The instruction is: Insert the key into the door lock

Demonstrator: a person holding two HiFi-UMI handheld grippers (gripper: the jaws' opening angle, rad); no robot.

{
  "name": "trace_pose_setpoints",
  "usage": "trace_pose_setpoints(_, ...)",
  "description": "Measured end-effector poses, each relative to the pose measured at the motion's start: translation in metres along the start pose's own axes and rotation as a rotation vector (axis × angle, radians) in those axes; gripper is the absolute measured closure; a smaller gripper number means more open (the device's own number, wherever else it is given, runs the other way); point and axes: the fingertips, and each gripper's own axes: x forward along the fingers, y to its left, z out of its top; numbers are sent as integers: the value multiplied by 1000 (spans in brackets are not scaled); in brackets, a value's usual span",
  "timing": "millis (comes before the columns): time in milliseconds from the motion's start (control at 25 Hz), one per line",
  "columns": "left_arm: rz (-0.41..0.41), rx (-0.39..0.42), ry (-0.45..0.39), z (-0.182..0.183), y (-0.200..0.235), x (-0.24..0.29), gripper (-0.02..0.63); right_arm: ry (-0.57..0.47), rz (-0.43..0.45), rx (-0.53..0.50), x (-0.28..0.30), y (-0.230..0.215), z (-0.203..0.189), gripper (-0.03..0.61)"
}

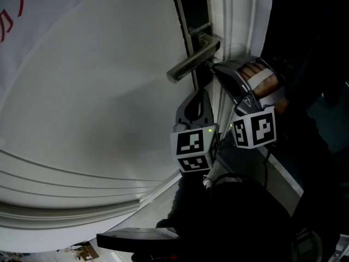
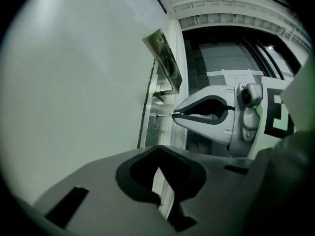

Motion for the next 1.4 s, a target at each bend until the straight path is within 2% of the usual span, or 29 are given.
trace_pose_setpoints(800,4,-7,6,-2,4,4,612,-8,1,-4,1,0,0,566)
trace_pose_setpoints(920,3,-22,31,-5,3,3,612,-9,3,-5,1,1,-1,566)
trace_pose_setpoints(1080,8,-3,1,-1,4,4,612,-11,1,-7,1,0,-1,566)
trace_pose_setpoints(1240,6,-23,31,-4,3,3,612,-11,0,-11,2,1,-1,566)
trace_pose_setpoints(1400,11,-17,15,-1,5,2,612,-10,3,-14,2,1,0,566)
